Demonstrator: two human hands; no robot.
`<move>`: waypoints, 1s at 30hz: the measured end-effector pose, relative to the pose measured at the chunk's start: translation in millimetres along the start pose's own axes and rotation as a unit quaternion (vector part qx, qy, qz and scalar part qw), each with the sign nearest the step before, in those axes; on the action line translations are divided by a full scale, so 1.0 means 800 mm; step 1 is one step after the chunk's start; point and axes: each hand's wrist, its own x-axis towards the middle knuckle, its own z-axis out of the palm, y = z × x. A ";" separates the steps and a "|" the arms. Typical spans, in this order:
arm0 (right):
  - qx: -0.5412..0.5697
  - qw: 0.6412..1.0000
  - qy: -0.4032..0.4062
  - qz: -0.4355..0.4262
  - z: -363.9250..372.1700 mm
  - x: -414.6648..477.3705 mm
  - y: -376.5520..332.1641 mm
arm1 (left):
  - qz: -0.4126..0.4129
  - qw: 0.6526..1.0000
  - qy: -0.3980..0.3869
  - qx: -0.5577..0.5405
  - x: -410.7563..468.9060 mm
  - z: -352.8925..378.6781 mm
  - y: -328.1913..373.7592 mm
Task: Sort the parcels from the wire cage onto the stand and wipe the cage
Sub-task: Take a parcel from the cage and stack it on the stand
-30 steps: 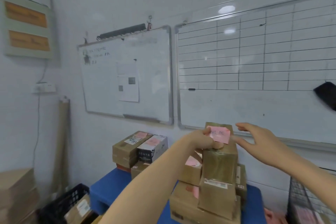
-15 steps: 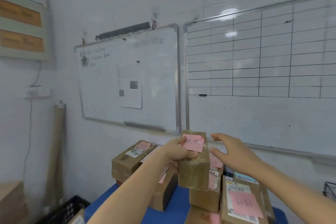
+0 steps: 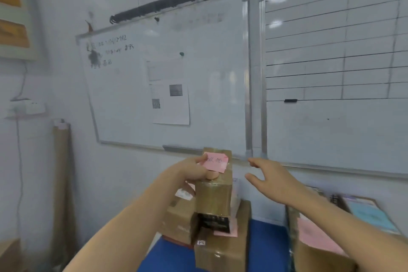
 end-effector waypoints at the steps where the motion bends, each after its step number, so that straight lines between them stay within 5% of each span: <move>1: 0.001 1.000 0.001 0.003 0.016 0.014 -0.011 | -0.001 1.000 -0.004 0.002 0.015 -0.019 -0.011; 10: -0.031 0.999 -0.030 0.033 0.118 0.116 -0.084 | -0.009 0.999 -0.033 0.033 0.123 -0.113 -0.091; 30: -0.096 0.992 -0.068 0.044 0.212 0.228 -0.089 | 0.002 0.993 -0.113 0.026 0.254 -0.141 -0.130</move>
